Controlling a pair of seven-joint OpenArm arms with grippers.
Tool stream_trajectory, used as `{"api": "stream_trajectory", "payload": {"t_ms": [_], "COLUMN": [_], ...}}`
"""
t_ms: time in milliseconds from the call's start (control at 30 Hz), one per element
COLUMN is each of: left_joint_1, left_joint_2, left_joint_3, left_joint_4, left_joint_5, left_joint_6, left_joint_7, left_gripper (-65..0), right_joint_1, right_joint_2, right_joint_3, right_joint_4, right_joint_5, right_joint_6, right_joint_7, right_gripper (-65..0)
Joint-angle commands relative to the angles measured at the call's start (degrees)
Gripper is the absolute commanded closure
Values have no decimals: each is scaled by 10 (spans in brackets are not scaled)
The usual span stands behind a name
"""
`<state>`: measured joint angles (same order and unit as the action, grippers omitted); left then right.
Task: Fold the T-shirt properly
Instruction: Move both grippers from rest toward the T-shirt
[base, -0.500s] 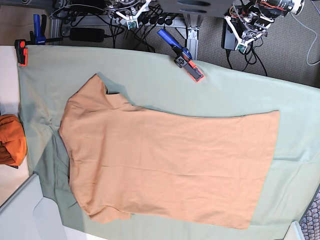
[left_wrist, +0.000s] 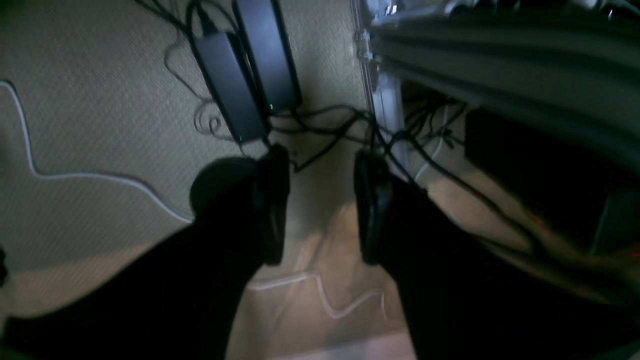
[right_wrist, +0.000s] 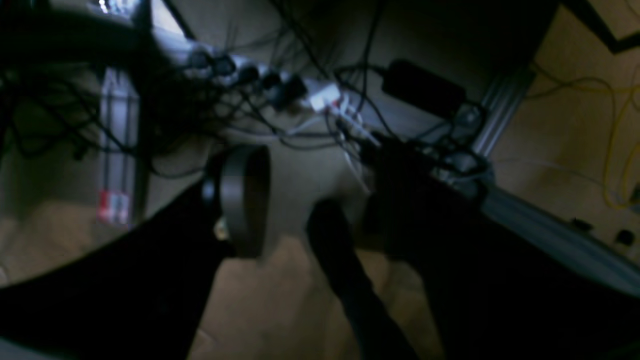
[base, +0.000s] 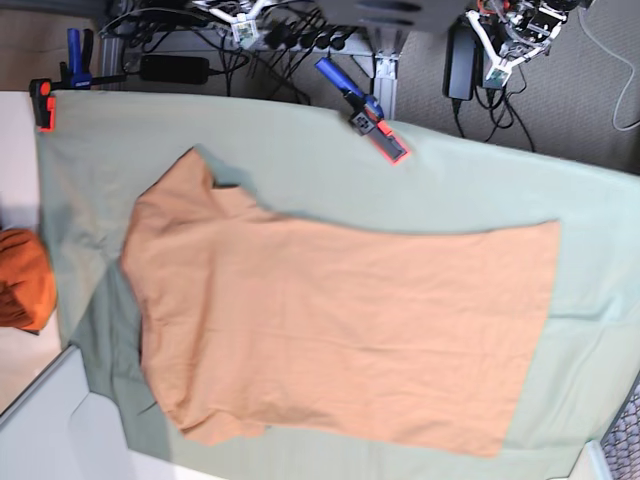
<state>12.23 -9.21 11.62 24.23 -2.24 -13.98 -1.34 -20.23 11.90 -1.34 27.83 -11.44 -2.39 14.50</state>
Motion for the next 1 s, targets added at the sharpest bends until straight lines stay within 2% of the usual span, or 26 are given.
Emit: {"api": "stream_trajectory", "payload": {"t_ms": [0,100,200,367,533,633,767,867,967], "left_joint_1": [11,47,81,130,181,214,257,283,303], "left_joint_2": [-9,-26,-45,-73,-98,-104,-103,-104,-111], "left_joint_3": [-1,-1,-1,-1,-2,-24,-78,-121,-156], "left_joint_4": [25,91,155,255,354,420,513,586,664], "left_joint_5": [-1,-18,-46,-93,-109,-117,-189,-225,-264], "left_joint_6": [-9,-30,-56,-123,-133,-133,-134,-157,-180], "left_joint_7": [-8,-8,-5,10,26,56,115,150,188], "left_gripper": [-255,-255,-255,-256,-256,-256,-256,-256,-256], "right_joint_1": [-16,-52,-89,-157,-216,-248,-286,-304,-313], "right_joint_2": [9,28,52,83,104,116,128,130,130], "right_joint_3": [1,1,1,1,1,1,1,1,1], "right_joint_4": [18,65,121,233,326,381,445,492,543], "right_joint_5": [1,10,49,55,64,79,78,78,78], "right_joint_6": [24,26,26,-10,-34,-49,-71,-112,-197], "right_joint_7": [9,9,4,-42,-65,-77,-78,-86,-131], "right_gripper": [-341,-341,-341,-341,-341,-341,-341,-341,-341]}}
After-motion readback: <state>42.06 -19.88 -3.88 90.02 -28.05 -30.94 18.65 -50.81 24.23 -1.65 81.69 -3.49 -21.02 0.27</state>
